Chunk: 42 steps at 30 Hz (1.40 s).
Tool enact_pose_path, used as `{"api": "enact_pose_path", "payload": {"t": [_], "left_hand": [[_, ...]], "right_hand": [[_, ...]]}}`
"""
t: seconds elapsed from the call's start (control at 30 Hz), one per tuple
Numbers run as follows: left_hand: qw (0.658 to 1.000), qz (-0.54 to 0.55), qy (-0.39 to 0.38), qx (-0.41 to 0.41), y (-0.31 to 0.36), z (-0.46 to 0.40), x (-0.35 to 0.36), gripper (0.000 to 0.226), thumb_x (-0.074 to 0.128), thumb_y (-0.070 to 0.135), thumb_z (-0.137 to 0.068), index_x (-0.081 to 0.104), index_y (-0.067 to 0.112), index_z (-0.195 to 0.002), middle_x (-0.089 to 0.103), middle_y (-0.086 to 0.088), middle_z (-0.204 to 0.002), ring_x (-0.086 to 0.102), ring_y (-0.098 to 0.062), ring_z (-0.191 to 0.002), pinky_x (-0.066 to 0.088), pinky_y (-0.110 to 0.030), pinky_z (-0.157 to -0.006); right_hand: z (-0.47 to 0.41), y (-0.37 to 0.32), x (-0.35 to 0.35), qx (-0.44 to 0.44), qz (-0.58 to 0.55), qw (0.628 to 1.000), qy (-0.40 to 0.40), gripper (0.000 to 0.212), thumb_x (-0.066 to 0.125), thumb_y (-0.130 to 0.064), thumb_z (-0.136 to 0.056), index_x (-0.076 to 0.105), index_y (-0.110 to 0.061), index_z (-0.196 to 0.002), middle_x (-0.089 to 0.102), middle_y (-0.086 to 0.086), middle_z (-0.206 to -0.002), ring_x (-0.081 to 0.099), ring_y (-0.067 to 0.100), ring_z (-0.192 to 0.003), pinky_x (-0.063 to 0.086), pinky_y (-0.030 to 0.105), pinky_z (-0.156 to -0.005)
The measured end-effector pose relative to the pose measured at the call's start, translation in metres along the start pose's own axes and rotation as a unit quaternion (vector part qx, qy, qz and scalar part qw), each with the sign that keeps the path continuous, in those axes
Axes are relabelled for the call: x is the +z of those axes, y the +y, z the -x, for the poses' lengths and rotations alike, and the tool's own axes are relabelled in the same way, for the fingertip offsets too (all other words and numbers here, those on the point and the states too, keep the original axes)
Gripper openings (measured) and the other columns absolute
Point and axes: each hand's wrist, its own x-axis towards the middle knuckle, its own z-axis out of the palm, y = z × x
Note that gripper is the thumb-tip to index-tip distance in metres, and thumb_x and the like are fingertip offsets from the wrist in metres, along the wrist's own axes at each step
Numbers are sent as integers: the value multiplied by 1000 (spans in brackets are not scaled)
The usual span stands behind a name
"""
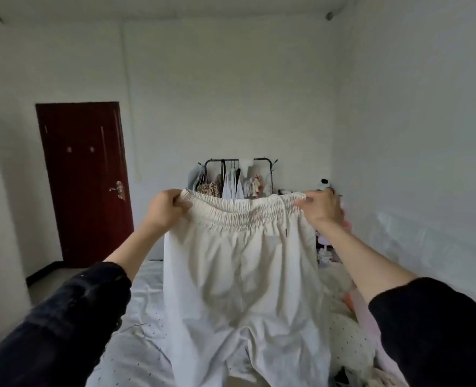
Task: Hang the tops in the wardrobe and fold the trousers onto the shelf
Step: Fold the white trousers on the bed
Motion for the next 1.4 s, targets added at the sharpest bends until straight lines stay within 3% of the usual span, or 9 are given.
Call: {"api": "enact_pose_path", "payload": {"t": [0.17,0.3,0.6,0.77,0.87,1.07,1.2,1.33,1.4], "left_hand": [[992,45,112,24,46,-49,-33,20,53,7,-93,45,8,-74,44,3,-62,42,-20,-71,25,-24,-54],[979,69,180,69,82,-82,-64,12,47,15,-97,47,2,-98,46,-3,-71,43,-24,-82,27,-28,-64],[959,34,260,106,107,-118,-114,18,43,24,-98,38,7,-92,47,-12,-83,42,-29,-80,30,-34,-68],[943,135,278,120,122,-142,-148,24,46,20,-95,42,13,-72,38,3,-67,37,-17,-66,32,-25,-54],[957,144,214,133,117,-140,-148,21,48,19,-95,47,12,-75,41,3,-68,37,-10,-59,31,-14,-49],[987,144,-47,56,33,-94,-87,16,56,16,-94,59,1,-95,62,-11,-86,58,-18,-79,48,-33,-78],[963,196,-184,24,-10,-52,-43,22,60,15,-91,54,-6,-95,53,-10,-81,53,-18,-79,45,-28,-77],[942,135,-306,31,-20,-32,-13,33,66,17,-86,55,-11,-100,52,-12,-87,52,-18,-83,46,-25,-78],[945,105,-303,63,-15,-24,2,25,64,16,-87,63,-2,-104,64,-11,-96,59,-18,-90,46,-19,-81]], "right_hand": [[-52,-55,-40,-59,-139,988,25,25,57,-19,-92,59,5,-95,61,20,-92,52,27,-81,33,30,-68],[-76,-106,-77,-105,-216,966,97,23,56,-19,-89,58,4,-89,53,10,-78,45,20,-75,32,29,-66],[-114,-159,-121,-200,-283,932,101,29,61,-20,-84,57,9,-87,47,6,-73,40,14,-69,31,27,-65],[-131,-208,-144,-273,-346,893,96,29,58,-18,-88,57,11,-92,47,6,-78,40,14,-74,32,27,-68],[-131,-208,-139,-272,-368,887,55,21,55,-14,-91,61,5,-94,55,7,-85,48,14,-80,40,30,-73],[-89,-104,-57,-118,-389,881,-243,16,49,-5,-95,62,-7,-105,71,1,-87,68,7,-75,55,20,-69],[-47,-43,3,-48,-341,886,-311,32,57,-13,-92,55,-8,-123,63,5,-119,58,15,-108,41,35,-103],[6,-27,37,-70,-272,867,-411,26,57,-13,-91,62,-20,-115,65,-5,-111,60,7,-100,46,22,-87],[22,-28,49,-85,-266,873,-400,26,62,-16,-88,66,-23,-113,64,-5,-119,58,8,-110,43,25,-98]]}}
